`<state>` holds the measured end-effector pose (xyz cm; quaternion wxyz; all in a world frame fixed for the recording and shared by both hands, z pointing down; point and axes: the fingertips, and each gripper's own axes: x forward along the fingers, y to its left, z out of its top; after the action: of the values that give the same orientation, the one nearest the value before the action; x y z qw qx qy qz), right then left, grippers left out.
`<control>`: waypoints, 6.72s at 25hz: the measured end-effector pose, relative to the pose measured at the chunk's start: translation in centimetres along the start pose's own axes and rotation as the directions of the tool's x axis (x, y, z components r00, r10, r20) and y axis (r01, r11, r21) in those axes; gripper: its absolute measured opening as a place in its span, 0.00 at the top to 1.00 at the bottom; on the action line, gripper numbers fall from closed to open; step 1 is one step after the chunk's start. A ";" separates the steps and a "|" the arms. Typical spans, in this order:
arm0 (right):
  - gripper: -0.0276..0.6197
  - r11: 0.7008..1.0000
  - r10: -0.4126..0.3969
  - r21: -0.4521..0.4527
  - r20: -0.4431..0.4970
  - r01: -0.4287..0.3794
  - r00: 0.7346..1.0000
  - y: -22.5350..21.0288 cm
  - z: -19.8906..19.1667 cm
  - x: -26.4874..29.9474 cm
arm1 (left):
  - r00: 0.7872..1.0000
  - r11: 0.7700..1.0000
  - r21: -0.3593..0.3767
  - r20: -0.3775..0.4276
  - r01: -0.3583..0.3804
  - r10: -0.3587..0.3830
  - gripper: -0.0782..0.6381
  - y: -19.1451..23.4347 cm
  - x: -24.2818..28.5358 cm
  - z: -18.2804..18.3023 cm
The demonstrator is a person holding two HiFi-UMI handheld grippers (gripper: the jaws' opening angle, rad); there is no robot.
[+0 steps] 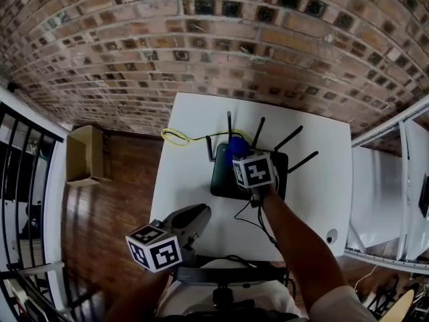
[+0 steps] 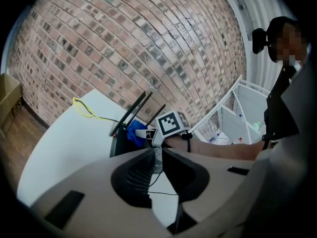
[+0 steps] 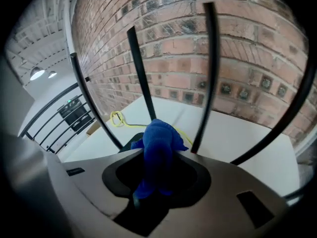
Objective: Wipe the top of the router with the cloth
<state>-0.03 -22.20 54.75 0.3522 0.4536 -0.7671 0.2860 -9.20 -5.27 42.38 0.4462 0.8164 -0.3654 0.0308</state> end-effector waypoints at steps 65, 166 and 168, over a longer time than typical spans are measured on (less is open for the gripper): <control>0.73 0.999 0.034 -0.009 -0.066 -0.035 0.997 6.9 -3.6 -0.6 | 0.999 0.999 0.008 -0.014 0.034 -0.034 0.81 0.1 -1.1 -0.9; 0.73 0.996 0.013 0.086 0.007 -0.014 1.000 -8.7 -15.4 -12.6 | 0.994 0.999 0.028 -0.111 0.021 -0.018 0.81 -8.9 6.8 -7.9; 0.73 0.995 0.005 0.096 0.001 -0.005 1.000 -10.2 -15.8 -13.0 | 0.994 1.000 0.027 -0.106 0.011 -0.008 0.81 -9.4 7.4 -8.1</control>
<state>18.01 -8.07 54.85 0.3289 0.4681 -0.7537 0.3235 4.35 -0.24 43.42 0.4537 0.8214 -0.3368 0.0771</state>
